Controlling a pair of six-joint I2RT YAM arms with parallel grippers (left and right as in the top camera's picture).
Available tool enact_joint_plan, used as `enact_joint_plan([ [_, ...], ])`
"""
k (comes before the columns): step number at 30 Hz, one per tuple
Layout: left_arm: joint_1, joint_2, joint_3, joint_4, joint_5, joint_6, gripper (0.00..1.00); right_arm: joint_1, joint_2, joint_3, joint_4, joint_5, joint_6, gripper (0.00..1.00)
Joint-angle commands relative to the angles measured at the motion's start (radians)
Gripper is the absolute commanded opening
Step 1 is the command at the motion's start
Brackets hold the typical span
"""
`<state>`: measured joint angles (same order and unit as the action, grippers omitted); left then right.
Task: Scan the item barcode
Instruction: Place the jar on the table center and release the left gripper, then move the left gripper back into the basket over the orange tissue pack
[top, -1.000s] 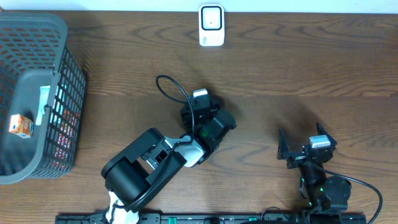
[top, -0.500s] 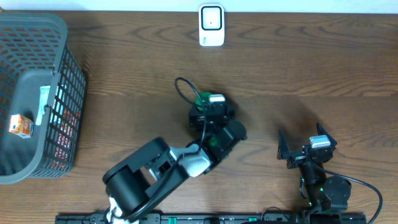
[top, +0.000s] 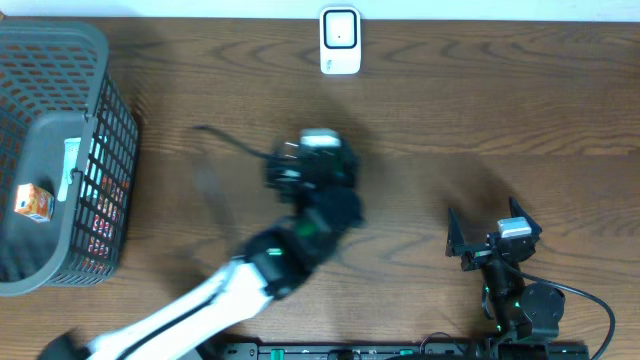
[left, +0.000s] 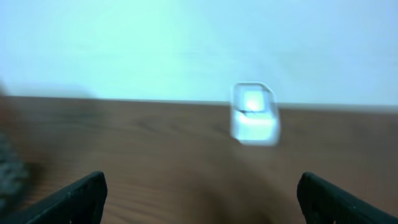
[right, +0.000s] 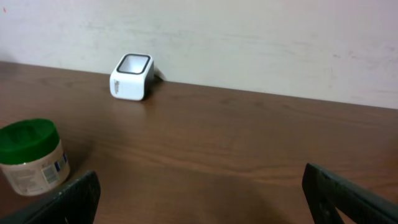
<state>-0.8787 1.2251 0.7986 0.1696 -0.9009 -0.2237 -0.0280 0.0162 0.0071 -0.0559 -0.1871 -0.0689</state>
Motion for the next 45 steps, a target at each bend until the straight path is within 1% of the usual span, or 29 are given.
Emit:
enact_joint_plan([
  [1, 0.127, -0.188, 0.063, -0.136, 0.018, 0.048, 0.98, 0.009, -0.001, -0.002, -0.004, -0.002, 0.012, 0.99],
  [3, 0.234, -0.301, 0.130, -0.301, 0.137, 0.048, 0.98, 0.009, -0.001, -0.002, -0.004, -0.002, 0.012, 0.99],
  [6, 0.411, -0.412, 0.257, -0.526, 0.286, 0.047, 0.98, 0.009, -0.001, -0.002, -0.004, -0.002, 0.012, 0.99],
  [9, 0.590, -0.452, 0.398, -0.722, 0.325, 0.037, 0.98, 0.009, -0.001, -0.002, -0.004, -0.002, 0.012, 0.99],
  [10, 0.663, -0.450, 0.457, -0.796, 0.326, 0.027, 0.98, 0.009, -0.001, -0.002, -0.004, -0.002, 0.012, 0.99],
  [12, 0.778, -0.430, 0.539, -0.892, 0.336, 0.023, 0.98, 0.009, -0.001, -0.002, -0.004, -0.002, 0.012, 0.99],
  [15, 0.946, -0.371, 0.639, -1.014, 0.398, -0.012, 0.98, 0.009, -0.001, -0.002, -0.004, -0.002, 0.012, 0.99],
  [17, 1.058, -0.314, 0.691, -1.071, 0.475, -0.040, 0.98, 0.009, -0.001, -0.002, -0.004, -0.002, 0.012, 0.99],
  [20, 1.243, -0.189, 0.762, -1.112, 0.694, -0.040, 0.98, 0.009, -0.001, -0.002, -0.004, -0.002, 0.012, 0.99],
  [24, 1.407, -0.039, 0.806, -1.114, 0.889, -0.040, 0.98, 0.009, -0.001, -0.002, -0.004, -0.002, 0.012, 0.99],
  [27, 1.480, 0.044, 0.810, -1.115, 0.917, -0.040, 0.98, 0.009, -0.001, -0.002, -0.004, -0.002, 0.012, 0.99],
  [30, 1.519, 0.100, 0.810, -1.115, 0.917, -0.040, 0.98, 0.009, -0.001, -0.002, -0.004, -0.002, 0.012, 0.99],
  [33, 1.530, 0.134, 0.810, -1.123, 0.916, -0.040, 0.98, 0.009, -0.001, -0.002, -0.004, -0.002, 0.012, 0.99],
  [42, 1.530, 0.150, 0.809, -1.130, 0.913, -0.041, 0.98, 0.009, -0.001, -0.002, -0.004, -0.002, 0.012, 0.99],
  [43, 1.530, 0.155, 0.809, -1.134, 0.908, -0.054, 0.98, 0.009, -0.001, -0.002, -0.004, -0.002, 0.012, 0.99],
  [45, 1.530, 0.173, 0.809, -1.150, 0.860, -0.128, 0.98, 0.009, -0.001, -0.002, -0.004, -0.002, 0.012, 0.99],
])
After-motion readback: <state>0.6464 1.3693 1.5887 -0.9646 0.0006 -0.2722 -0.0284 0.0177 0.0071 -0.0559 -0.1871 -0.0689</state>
